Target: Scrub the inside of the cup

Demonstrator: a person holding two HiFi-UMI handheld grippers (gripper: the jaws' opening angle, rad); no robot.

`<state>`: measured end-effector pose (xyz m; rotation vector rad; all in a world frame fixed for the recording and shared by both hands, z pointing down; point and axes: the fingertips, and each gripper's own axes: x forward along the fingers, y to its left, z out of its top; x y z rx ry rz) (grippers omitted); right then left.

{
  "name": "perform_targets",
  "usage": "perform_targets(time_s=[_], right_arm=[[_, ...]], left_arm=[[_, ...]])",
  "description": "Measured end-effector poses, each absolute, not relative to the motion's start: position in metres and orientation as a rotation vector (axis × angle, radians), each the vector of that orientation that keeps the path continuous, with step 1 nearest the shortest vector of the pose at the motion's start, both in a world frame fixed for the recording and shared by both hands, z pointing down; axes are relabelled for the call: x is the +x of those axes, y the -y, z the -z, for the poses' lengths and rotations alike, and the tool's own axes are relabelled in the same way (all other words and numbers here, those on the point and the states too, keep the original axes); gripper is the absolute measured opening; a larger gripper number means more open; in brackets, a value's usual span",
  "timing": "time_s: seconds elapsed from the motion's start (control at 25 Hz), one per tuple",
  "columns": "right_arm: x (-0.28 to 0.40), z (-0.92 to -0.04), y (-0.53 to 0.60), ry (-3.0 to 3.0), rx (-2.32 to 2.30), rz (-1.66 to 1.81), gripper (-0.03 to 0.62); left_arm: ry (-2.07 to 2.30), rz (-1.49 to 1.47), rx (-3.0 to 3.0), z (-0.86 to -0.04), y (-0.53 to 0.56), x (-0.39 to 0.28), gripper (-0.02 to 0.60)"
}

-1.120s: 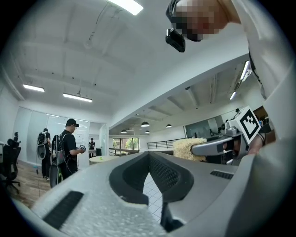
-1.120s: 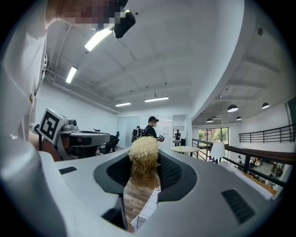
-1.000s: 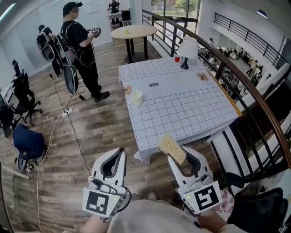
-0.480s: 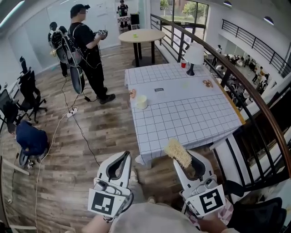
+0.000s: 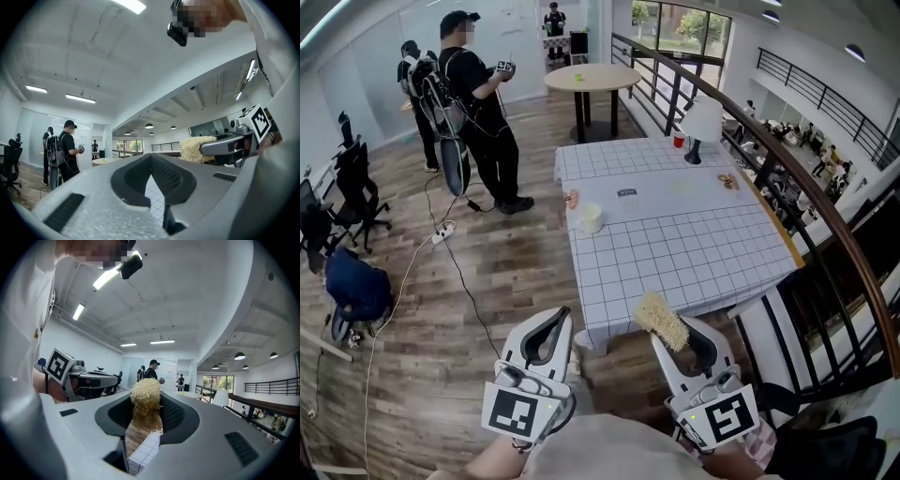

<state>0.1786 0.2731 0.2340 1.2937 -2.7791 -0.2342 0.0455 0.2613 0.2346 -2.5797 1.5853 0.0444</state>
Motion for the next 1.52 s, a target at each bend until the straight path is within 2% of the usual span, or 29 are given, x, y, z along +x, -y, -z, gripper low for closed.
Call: perform_targets(time_s=[0.6,0.88,1.52], right_arm=[[0.129,-0.234,-0.190,2.721,1.283,0.147,0.137],[0.109,-0.258,-0.103,2.688,1.341,0.125,0.137],[0.043,-0.253,0.042,2.627,1.442,-0.007,0.137]], left_arm=[[-1.578,-0.042,-2.707,-0.238,-0.169,-0.003,0.012],[-1.520,-0.009,-2.698,-0.260,-0.072,-0.025,0.012],[-1.412,0.026,-2.819,-0.273,0.069,-0.091,0.012]])
